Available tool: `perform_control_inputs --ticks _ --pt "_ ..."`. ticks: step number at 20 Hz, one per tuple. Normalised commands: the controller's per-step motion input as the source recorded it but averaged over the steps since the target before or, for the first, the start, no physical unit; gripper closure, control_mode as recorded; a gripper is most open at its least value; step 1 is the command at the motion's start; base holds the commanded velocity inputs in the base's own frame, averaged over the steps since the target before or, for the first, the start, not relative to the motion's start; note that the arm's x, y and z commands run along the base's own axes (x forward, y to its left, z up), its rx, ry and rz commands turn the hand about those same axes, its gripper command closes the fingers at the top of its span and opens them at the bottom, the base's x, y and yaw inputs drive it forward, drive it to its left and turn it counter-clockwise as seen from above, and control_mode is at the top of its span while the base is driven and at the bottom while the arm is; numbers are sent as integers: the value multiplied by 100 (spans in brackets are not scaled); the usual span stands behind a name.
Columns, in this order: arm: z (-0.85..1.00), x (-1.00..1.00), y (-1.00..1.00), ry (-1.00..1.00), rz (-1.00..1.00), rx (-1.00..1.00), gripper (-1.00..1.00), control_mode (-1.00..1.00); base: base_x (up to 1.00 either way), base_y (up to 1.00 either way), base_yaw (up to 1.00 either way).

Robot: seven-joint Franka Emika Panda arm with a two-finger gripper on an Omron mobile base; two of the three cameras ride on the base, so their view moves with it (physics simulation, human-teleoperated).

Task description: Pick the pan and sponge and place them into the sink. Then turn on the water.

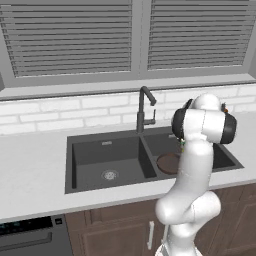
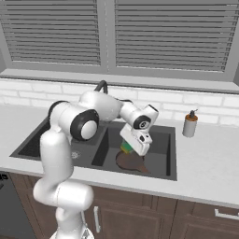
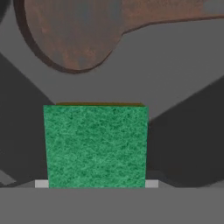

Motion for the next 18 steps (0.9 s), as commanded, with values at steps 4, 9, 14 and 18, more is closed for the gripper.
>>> perform_control_inputs --ticks 4,9,14,18 --pt "-49 35 -31 7 0 0 100 -100 0 0 0" --pt "-29 13 -11 1 4 0 100 -100 0 0 0" --pt "-29 1 -3 0 4 0 100 -100 0 0 0" --pt "-39 0 -9 0 3 0 100 -100 0 0 0"
